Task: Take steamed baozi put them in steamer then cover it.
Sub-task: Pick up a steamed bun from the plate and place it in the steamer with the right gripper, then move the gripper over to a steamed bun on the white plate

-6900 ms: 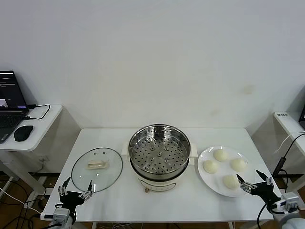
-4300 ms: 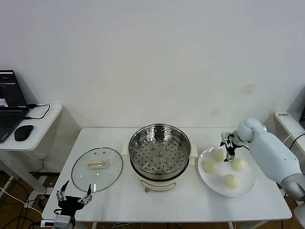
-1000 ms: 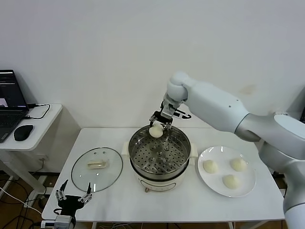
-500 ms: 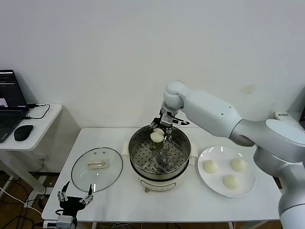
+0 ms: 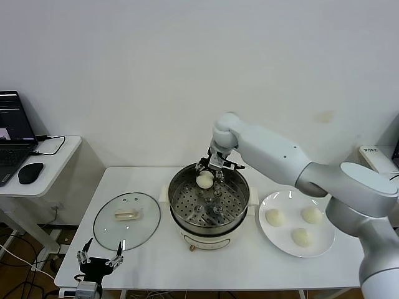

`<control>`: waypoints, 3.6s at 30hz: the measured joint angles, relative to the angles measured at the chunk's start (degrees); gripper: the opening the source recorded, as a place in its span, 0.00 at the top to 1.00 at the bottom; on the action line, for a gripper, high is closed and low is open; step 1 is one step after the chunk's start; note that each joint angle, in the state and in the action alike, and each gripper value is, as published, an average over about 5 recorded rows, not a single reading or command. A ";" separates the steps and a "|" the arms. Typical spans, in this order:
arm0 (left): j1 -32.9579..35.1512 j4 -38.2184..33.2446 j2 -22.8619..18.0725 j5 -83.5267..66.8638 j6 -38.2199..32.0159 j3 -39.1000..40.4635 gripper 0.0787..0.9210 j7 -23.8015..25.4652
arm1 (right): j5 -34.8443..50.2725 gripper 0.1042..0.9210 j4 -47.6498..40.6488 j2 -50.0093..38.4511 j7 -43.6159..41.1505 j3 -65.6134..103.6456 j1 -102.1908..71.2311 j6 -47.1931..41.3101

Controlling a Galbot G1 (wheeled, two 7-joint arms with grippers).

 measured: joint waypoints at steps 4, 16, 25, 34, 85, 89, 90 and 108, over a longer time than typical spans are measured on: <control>-0.04 0.08 0.00 0.02 -0.02 0.03 0.12 0.02 | 1.01 0.19 0.17 -0.33 0.23 -0.12 0.08 -0.59; -0.02 -0.58 0.01 0.16 0.06 0.13 0.12 0.70 | 12.49 0.12 5.72 -5.81 -1.99 0.39 3.99 -7.53; 0.43 -1.74 0.58 -0.18 0.40 -0.09 0.12 1.29 | 25.66 0.12 14.07 -16.65 -4.64 -0.53 8.19 -25.67; 0.77 -2.71 1.31 -0.58 0.93 0.34 0.12 1.74 | 30.20 0.12 23.22 -30.19 -10.32 1.57 8.73 -45.02; 1.93 -0.99 0.61 0.77 1.22 0.50 0.12 1.87 | 9.05 0.12 17.63 -31.15 -4.37 22.14 -27.44 -51.32; 1.88 -0.50 0.64 0.77 1.17 0.53 0.12 1.82 | 8.36 0.12 16.66 -30.31 -3.86 22.45 -28.00 -51.22; 1.85 -0.37 0.66 0.77 1.15 0.54 0.12 1.81 | 8.17 0.12 16.43 -30.13 -3.74 22.53 -28.14 -51.19; 1.50 0.40 0.61 0.77 1.08 0.76 0.12 1.76 | 7.29 0.12 13.54 -28.24 -2.79 23.18 -28.61 -51.05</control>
